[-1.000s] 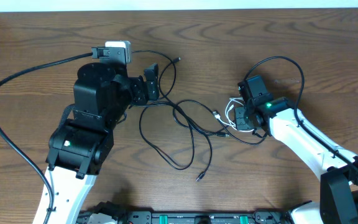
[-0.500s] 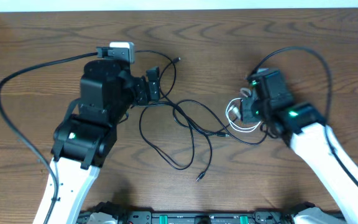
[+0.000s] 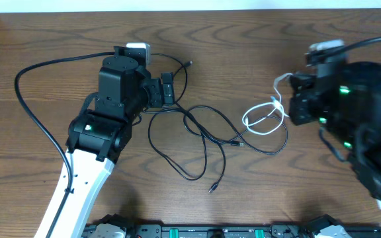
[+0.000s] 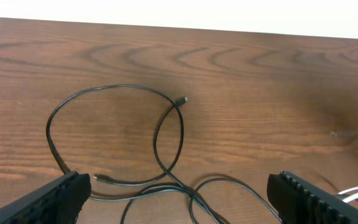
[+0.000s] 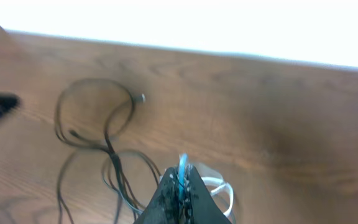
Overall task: Untangle cables
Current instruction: 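Pull the white cable far right with the right gripper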
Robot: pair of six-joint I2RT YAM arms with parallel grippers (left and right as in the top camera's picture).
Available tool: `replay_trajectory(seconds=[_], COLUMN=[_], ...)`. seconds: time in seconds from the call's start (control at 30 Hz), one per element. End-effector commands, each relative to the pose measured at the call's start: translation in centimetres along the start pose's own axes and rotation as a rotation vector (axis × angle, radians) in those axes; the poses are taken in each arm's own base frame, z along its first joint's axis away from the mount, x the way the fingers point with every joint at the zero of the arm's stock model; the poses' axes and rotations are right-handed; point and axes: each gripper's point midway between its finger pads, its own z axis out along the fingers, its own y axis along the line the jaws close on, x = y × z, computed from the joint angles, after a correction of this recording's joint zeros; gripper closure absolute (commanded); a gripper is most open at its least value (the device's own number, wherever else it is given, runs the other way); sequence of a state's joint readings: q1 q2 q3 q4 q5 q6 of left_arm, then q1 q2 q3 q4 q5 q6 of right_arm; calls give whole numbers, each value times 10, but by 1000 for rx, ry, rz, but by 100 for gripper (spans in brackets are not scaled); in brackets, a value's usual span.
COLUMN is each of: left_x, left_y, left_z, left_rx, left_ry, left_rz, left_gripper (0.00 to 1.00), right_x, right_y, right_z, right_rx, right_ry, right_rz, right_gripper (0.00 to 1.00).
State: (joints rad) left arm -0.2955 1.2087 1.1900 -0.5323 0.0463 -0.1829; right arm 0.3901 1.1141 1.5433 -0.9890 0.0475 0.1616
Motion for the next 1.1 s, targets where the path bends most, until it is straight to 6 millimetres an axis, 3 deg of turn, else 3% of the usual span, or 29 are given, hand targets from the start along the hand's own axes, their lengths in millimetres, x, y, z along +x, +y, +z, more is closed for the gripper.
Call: replay_trajectory(seconds=[0.0,0.23,0.4,0.8,1.07], left_x=[-2,-2,-2,-1,-2], left_y=[1,1,1,1,1], left_z=[0,1,1,1,1], left_rx=[-6,-7,-7,-7,-7], left_ry=[-3,-1,-1,0,-1], left_rz=[5,5,5,5,5], left_gripper=[4,4,4,4,4], right_x=[-41,-96,-121,-156,-162], right_y=[5,10,12,12,11], right_z=[-47,-119,-164,-257,-290], right_rx=[-23,-48,-59,-69,-76], right_ry=[-135,-354,-484,-747,-831], right_rz=[-35,-56,-67,-71,-73], right_gripper=[99,99,99,99,99])
